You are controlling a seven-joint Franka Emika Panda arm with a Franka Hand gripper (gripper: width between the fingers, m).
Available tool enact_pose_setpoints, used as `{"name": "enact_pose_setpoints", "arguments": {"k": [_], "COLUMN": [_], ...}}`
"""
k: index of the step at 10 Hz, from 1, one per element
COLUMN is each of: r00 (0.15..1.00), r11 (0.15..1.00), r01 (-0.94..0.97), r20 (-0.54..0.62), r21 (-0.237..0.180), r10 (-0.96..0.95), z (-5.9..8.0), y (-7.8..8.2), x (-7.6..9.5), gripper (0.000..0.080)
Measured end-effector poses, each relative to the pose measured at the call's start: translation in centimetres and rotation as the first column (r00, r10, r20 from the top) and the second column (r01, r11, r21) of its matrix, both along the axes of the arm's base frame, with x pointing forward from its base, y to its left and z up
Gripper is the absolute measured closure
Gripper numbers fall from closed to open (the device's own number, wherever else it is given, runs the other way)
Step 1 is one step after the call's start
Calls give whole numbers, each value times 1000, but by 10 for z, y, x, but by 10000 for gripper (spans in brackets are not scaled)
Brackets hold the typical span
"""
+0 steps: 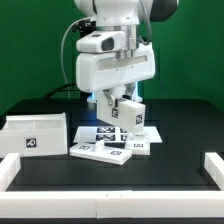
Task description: Assemble cabinet
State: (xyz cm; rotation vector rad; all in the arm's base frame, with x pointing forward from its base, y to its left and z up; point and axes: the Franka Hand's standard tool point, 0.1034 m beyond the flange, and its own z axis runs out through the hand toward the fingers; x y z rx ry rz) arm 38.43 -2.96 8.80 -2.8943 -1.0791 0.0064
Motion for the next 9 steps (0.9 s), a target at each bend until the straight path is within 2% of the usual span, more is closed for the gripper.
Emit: {"name": "enact_pose_setpoints", "arguments": {"k": [1,3,4,5,9], "r00": [999,999,998,995,994], "r11": [999,999,998,996,996], "r01": [42,42,58,85,94], "r20": [-14,-15,-21,-46,-62], "r21": [11,8,10,15,5], "r10": [-42,-42,-57,-85,-93], "z": [-2,-3,-6,-16,-37], "y": [-16,-9,-11,-14,-23], "x": [-4,-3,-5,-11,-24], "gripper": [514,514,514,514,514]}}
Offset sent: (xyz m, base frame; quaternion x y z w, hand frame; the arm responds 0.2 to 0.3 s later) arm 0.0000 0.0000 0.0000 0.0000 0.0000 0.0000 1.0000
